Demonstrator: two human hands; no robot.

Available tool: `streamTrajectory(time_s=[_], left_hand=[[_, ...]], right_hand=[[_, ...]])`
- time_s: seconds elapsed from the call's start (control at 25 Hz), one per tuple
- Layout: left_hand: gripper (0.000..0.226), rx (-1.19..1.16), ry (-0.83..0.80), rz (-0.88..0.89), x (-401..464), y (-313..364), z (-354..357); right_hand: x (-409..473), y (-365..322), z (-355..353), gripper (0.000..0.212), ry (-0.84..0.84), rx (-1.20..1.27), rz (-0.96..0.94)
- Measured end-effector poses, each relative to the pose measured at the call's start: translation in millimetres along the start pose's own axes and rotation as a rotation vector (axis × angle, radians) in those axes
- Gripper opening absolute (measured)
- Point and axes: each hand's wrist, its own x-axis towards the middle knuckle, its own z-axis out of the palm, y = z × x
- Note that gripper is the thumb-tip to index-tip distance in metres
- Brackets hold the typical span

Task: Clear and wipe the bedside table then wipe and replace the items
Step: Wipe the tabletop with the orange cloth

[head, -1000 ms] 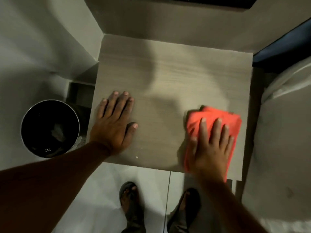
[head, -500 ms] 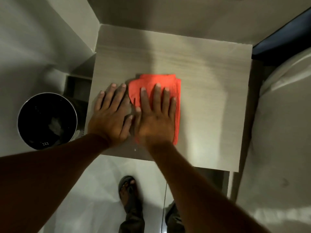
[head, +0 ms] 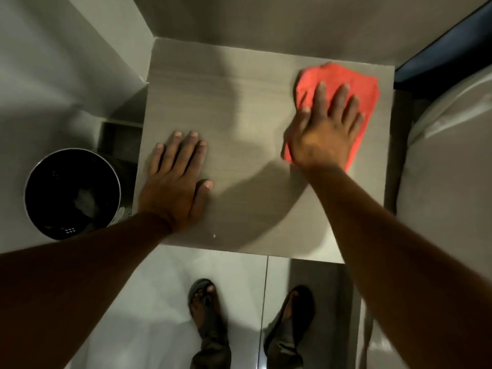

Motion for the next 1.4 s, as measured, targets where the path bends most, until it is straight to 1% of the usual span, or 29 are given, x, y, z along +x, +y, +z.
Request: streamTrajectory(time_s=[0.08,0.12,0.2,0.24,0.28,0.36,0.44,0.52,0.6,0.68,0.76,0.84,0.88,0.96,1.04,1.08,1.12,1.2,1.28,1.32,1.4], left_hand=[[0.072,0.002,0.010,0.006,-1,-1,1],[0.072,0.011,0.012,0.009,-1,-1,0],[0.072,0.021,0.015,0.006,-1,0,0],[0.072,0.023,0.013,0.002,0,0,0],[0.073,0.021,0.009,0.001,0,0,0],[0.073,0.016,0.010,0.003,1,0,0],[0.072,0.032,0.013,0.007,0,-2,1],[0.072,0.028,0.024,0.004,-1,-2,0],[0.072,0.017,0.016,-0.005,0,-1,-1],[0.073,0.014,0.009,-0.002,0,-1,-1],[0.072,0.014,0.015,0.012,0,-2,0],[0.072,0.015,0.039,0.020,0,-2,0],[0.072,0.016,0.041,0.020,-1,-2,1],[0.072,0.011,0.037,0.019,-1,-2,1],[0.072,0.022,0.048,0.028,2,-2,2],[0.072,0.025,0.048,0.032,1,-3,2],[0.072,0.021,0.047,0.032,0,-4,3],[0.072,0.015,0.045,0.035,0,-4,2],[0.072,0.026,0.040,0.031,1,-3,2],[0.072,0.022,0.029,0.025,0,-4,2],[0.073,0.024,0.022,0.025,0,-4,1]], right_hand=[[27,-30,8,0.061,-0.021,-0.019,-0.074],[20,-47,15,0.061,-0.044,-0.019,-0.138],[-26,-67,27,0.060,-0.077,0.005,-0.266],[-60,-66,30,0.059,-0.079,0.005,-0.320],[-97,-56,29,0.058,-0.084,0.006,-0.362],[-159,-9,18,0.057,-0.110,-0.019,-0.397],[-185,51,-2,0.059,-0.158,-0.093,-0.325],[-159,91,-20,0.060,-0.171,-0.120,-0.174],[-105,95,-26,0.062,-0.116,-0.120,-0.066],[-37,70,-23,0.061,-0.041,-0.094,-0.039],[23,34,-11,0.062,-0.018,-0.066,-0.052],[44,-6,3,0.063,-0.034,-0.070,-0.069],[39,-24,9,0.063,-0.042,-0.072,-0.124],[13,-51,18,0.060,-0.092,-0.082,-0.359],[3,-50,17,0.058,-0.149,-0.079,-0.579],[9,-39,11,0.058,-0.153,-0.086,-0.609],[21,-22,3,0.058,-0.133,-0.098,-0.556],[47,22,-12,0.059,-0.059,-0.115,-0.312],[62,56,-22,0.059,-0.041,-0.101,-0.098],[62,62,-22,0.058,-0.025,-0.096,-0.013],[64,53,-18,0.059,0.028,-0.077,0.164]])
